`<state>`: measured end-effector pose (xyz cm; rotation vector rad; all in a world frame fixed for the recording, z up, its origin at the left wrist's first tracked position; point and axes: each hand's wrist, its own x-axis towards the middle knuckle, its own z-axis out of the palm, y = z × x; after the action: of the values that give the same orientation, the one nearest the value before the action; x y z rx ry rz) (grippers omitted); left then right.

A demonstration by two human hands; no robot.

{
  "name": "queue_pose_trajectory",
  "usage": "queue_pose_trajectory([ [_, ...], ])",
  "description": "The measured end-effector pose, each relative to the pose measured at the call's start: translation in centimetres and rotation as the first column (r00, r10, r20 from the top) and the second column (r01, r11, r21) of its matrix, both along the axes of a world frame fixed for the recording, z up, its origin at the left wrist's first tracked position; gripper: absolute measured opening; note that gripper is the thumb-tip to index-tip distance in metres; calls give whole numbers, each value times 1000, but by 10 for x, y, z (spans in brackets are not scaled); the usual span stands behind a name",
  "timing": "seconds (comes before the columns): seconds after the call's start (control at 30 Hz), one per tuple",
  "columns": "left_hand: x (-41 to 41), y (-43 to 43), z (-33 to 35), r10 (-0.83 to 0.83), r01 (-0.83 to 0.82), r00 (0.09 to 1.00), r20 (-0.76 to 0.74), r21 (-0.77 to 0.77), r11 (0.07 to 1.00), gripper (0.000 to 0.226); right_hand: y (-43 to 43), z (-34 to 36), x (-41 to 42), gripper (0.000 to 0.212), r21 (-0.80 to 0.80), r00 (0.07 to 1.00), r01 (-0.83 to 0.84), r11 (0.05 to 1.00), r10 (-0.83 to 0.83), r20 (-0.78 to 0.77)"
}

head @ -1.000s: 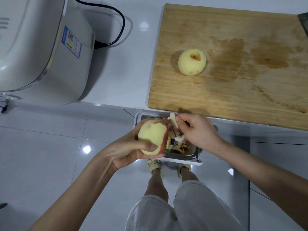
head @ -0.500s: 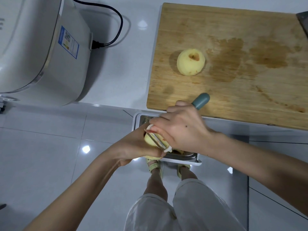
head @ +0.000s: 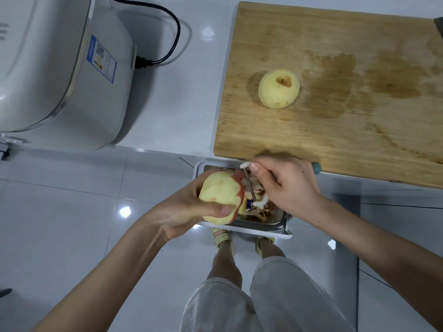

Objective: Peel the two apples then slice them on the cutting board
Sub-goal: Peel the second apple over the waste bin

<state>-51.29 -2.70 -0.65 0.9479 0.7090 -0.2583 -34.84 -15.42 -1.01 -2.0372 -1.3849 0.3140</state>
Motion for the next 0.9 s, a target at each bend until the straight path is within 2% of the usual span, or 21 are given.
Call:
queue_pose_trajectory([
  [0.17,1,0,1,-104,102,994,23,74,992,65,12,9,-12,30,124,980,-148,981,128,155],
  [0.27,0,1,0,-103,102,995,7,101,990,75,9,1,-6,31,125,990,-119,985,107,96],
  [0.37,-5,1,3,-74,73,995,62,13,997,86,-2,-18,3,31,9,995,-81,997,80,55],
  [0.5,-5,1,6,-13,21,995,99,-81,997,95,-10,-29,-1,33,-156,999,40,987,-43,-18],
  [0.57,-5,0,5,36,-23,995,90,-133,991,90,-9,-26,-5,36,-241,993,34,970,-60,-104],
  [0.63,-5,-3,4,80,-67,994,69,-171,983,86,-8,-22,-8,39,-330,962,-7,944,-84,-261],
  [0.77,-4,-8,0,140,-131,990,21,-247,960,79,-4,-20,-10,46,-361,866,-47,931,-143,-480],
  [0.87,-3,-9,0,162,-171,985,-62,-192,966,86,3,-25,-12,49,-354,780,-4,935,-219,-586],
  [0.9,-3,-8,0,152,-163,985,-82,-150,975,88,4,-24,-13,49,-341,779,15,940,-225,-585],
])
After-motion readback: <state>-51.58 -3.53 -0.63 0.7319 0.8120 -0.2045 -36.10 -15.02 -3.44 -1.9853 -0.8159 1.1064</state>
